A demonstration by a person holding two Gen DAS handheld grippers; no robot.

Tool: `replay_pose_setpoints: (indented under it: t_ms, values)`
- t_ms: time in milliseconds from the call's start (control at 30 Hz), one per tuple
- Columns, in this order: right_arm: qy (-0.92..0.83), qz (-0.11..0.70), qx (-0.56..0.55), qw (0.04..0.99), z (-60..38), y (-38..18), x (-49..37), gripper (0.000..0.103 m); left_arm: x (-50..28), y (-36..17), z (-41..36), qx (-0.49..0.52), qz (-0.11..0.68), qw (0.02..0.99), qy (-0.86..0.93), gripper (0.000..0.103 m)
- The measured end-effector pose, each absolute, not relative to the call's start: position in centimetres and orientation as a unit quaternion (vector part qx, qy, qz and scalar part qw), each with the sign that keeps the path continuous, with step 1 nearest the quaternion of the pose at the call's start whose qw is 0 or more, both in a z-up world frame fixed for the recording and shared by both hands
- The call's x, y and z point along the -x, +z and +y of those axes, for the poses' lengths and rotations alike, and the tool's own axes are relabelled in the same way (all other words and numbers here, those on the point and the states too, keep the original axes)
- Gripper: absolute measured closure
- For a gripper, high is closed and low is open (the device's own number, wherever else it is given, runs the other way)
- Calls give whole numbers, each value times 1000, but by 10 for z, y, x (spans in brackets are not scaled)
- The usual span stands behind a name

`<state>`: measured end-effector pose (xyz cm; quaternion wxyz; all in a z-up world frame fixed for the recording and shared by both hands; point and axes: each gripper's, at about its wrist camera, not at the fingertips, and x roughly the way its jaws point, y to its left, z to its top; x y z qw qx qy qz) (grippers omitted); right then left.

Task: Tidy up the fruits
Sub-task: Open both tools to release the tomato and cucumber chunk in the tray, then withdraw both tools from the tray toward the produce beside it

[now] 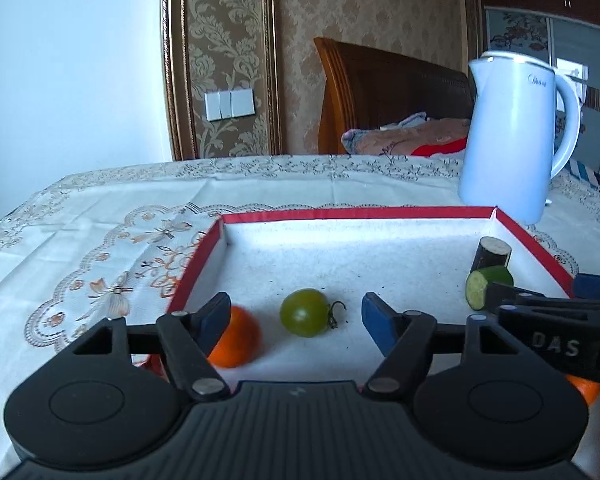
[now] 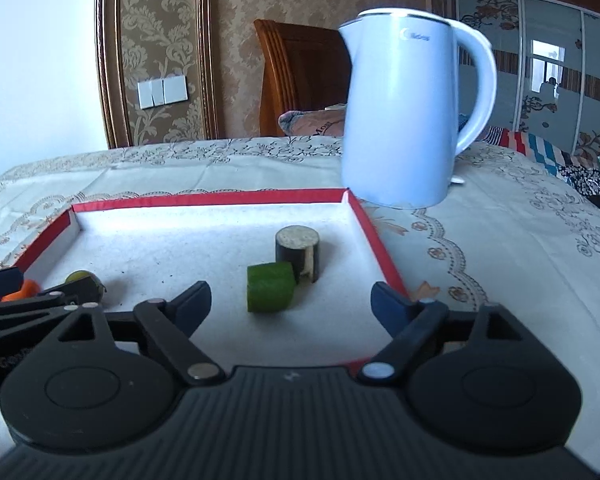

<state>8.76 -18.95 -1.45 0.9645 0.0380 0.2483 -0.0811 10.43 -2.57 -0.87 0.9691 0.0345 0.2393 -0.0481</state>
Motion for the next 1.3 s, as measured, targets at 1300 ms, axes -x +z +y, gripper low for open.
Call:
replay_pose_setpoints:
  t_ms: [1300]
  values:
    - [-91,227,-36,969,-228,-34,31,8,-54,-28,26,-34,277,960,-22,29]
